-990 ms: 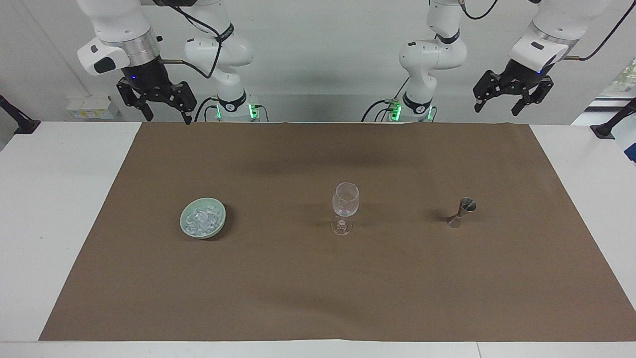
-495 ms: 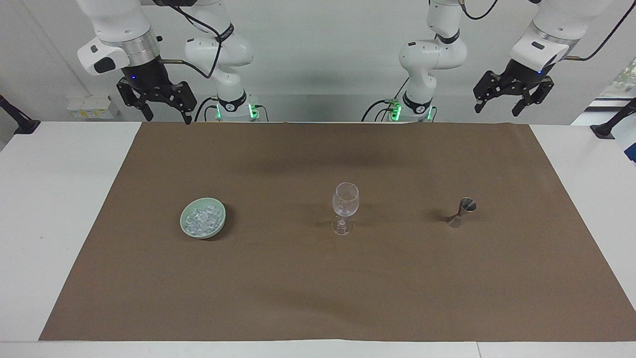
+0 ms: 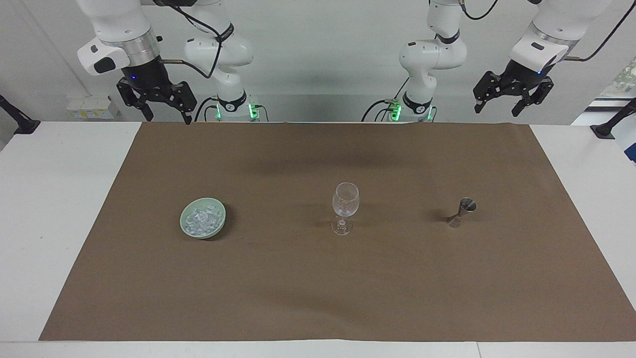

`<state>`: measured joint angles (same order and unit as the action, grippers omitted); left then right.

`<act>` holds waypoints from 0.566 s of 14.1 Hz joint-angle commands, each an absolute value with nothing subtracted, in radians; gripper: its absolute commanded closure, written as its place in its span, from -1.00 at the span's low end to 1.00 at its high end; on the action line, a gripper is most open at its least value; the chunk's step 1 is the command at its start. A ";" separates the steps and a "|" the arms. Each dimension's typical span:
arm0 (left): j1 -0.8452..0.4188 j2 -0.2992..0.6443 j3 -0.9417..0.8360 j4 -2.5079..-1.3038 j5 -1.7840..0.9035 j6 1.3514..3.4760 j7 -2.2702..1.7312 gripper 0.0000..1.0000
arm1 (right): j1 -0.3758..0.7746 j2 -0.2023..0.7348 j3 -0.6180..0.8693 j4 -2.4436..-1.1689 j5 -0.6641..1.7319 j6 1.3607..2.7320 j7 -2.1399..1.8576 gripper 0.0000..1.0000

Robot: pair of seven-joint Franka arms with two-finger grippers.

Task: Pour wine and add ice with both arms

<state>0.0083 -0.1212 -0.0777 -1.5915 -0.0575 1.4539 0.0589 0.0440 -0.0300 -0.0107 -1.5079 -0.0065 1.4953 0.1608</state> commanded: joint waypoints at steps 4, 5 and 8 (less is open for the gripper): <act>0.003 -0.123 -0.075 -1.601 -0.066 1.470 0.054 -1.00 | 0.034 -0.034 -0.009 -1.509 -0.005 1.493 0.135 -1.00; 0.003 -0.123 -0.077 -1.601 -0.066 1.479 0.054 -1.00 | 0.034 -0.034 -0.009 -1.509 -0.005 1.493 0.135 -1.00; 0.005 -0.115 -0.077 -1.601 -0.066 1.488 0.055 -1.00 | 0.034 -0.034 -0.009 -1.509 -0.005 1.493 0.135 -1.00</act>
<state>0.0079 -0.1187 -0.0799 -1.5921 -0.0586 1.4659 0.0589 0.0440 -0.0300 -0.0107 -1.5079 -0.0065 1.4953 0.1608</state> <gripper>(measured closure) 0.000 0.000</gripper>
